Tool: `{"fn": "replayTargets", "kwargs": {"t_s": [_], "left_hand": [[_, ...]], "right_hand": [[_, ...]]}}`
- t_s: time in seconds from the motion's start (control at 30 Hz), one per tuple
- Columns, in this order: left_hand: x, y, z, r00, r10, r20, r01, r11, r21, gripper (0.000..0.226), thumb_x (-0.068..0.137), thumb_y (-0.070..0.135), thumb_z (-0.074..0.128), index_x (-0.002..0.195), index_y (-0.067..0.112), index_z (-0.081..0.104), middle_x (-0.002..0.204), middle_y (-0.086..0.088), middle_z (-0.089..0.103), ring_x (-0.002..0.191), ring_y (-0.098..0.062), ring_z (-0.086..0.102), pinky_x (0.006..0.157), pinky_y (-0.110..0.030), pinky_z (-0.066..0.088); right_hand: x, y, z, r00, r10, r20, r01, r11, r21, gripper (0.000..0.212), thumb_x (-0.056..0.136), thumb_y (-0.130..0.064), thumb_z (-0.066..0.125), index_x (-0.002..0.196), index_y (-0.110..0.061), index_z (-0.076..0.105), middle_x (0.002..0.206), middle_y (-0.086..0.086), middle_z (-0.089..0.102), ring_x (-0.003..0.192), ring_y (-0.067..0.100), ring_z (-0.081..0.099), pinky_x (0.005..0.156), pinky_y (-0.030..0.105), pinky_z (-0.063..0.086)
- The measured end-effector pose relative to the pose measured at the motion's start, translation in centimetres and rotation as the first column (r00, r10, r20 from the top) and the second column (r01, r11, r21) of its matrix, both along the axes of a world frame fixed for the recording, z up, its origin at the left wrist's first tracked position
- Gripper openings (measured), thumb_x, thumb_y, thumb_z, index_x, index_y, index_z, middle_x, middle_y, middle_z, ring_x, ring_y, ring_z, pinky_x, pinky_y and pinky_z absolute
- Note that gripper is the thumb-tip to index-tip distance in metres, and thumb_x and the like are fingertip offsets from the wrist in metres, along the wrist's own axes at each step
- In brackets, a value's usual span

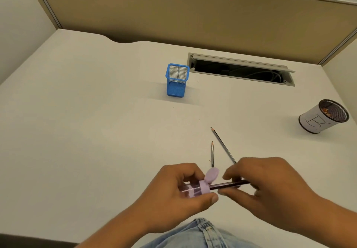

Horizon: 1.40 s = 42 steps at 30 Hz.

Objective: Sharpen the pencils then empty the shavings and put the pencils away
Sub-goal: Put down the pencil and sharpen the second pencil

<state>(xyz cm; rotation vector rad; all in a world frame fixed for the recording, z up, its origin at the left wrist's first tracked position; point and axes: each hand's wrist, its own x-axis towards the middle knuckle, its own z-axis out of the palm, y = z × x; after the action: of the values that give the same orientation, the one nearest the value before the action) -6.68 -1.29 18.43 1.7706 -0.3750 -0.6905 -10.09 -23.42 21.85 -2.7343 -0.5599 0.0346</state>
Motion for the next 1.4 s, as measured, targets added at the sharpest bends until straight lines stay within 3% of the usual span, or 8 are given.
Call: {"fn": "replayTargets", "kwargs": {"t_s": [0.17,0.27,0.4,0.63,0.73,0.9,1.17,1.4], "left_hand": [[-0.1,0.1,0.2,0.954,-0.044,-0.297,0.003,0.991,-0.137,0.016,0.079,0.019,0.08,0.072,0.019,0.065,0.065,-0.002,0.067,0.046,-0.004,0.051,0.049,-0.013,0.039],[-0.5,0.3,-0.5,1.0,-0.002,0.025,0.001,1.0,0.02,0.016,0.077,0.029,0.08,0.073,0.026,0.066,0.061,0.013,0.06,0.053,-0.002,0.049,0.055,-0.013,0.039],[-1.2,0.4,-1.3,0.893,-0.171,0.416,0.108,0.979,0.17,0.019,0.079,0.043,0.072,0.082,0.026,0.064,0.069,0.011,0.063,0.057,-0.005,0.049,0.053,-0.012,0.035],[-0.6,-0.2,-0.1,0.996,-0.054,-0.066,0.055,0.998,0.019,0.017,0.078,0.03,0.079,0.07,0.028,0.064,0.062,0.011,0.065,0.052,-0.003,0.052,0.056,-0.015,0.042],[-0.3,-0.2,0.5,0.919,-0.092,-0.383,0.035,0.988,-0.153,0.016,0.083,0.019,0.076,0.072,0.018,0.064,0.063,-0.004,0.069,0.038,-0.007,0.041,0.041,-0.015,0.034],[-0.4,-0.3,-1.1,0.997,-0.063,0.048,0.059,0.995,0.075,0.016,0.078,0.033,0.078,0.076,0.024,0.066,0.063,0.012,0.063,0.053,-0.002,0.051,0.056,-0.015,0.041],[-0.2,0.3,-3.4,0.68,-0.368,0.634,0.239,0.929,0.283,0.015,0.088,0.043,0.064,0.096,0.03,0.063,0.079,0.008,0.065,0.064,-0.01,0.052,0.051,-0.021,0.043],[0.6,0.9,-3.8,0.85,-0.195,0.489,0.105,0.973,0.205,0.023,0.082,0.049,0.068,0.095,0.031,0.064,0.076,0.022,0.06,0.065,0.0,0.05,0.057,-0.011,0.034]], "right_hand": [[-0.1,-0.5,-0.9,0.904,0.308,0.296,-0.277,0.95,-0.143,0.027,0.094,-0.035,0.06,0.075,-0.018,0.07,0.061,-0.002,0.061,0.047,0.023,0.046,0.039,0.028,0.035],[-0.1,0.7,-0.6,0.994,0.019,-0.107,-0.008,0.995,0.1,0.029,0.089,-0.044,0.065,0.066,-0.031,0.051,0.054,-0.01,0.054,0.047,0.009,0.043,0.044,0.018,0.029],[0.0,0.8,-1.8,0.617,-0.094,-0.782,0.543,0.77,0.336,0.037,0.079,-0.031,0.081,0.055,-0.023,0.054,0.046,-0.01,0.046,0.046,0.01,0.034,0.048,0.02,0.028],[-0.7,-0.5,-0.6,0.994,0.069,-0.08,-0.063,0.995,0.084,0.013,0.087,-0.04,0.068,0.082,-0.032,0.059,0.071,-0.016,0.063,0.055,0.001,0.05,0.05,0.009,0.034],[-0.4,-1.1,-1.2,0.9,0.374,0.224,-0.331,0.921,-0.205,0.014,0.095,-0.032,0.058,0.088,-0.02,0.056,0.066,-0.003,0.06,0.051,0.021,0.047,0.041,0.029,0.034],[-0.3,-0.6,-2.5,0.981,0.092,-0.17,-0.066,0.986,0.153,0.035,0.094,-0.04,0.058,0.068,-0.034,0.035,0.053,-0.014,0.041,0.05,0.01,0.035,0.047,0.018,0.03],[0.7,-0.2,-2.2,0.252,0.057,-0.966,0.615,0.761,0.205,0.034,0.09,-0.026,0.07,0.059,-0.02,0.056,0.05,0.001,0.042,0.047,0.016,0.023,0.044,0.022,0.017],[1.9,0.2,-1.2,0.636,-0.065,-0.769,0.276,0.95,0.147,0.031,0.094,-0.047,0.056,0.074,-0.026,0.067,0.055,-0.006,0.061,0.047,0.008,0.043,0.054,0.02,0.037]]}}
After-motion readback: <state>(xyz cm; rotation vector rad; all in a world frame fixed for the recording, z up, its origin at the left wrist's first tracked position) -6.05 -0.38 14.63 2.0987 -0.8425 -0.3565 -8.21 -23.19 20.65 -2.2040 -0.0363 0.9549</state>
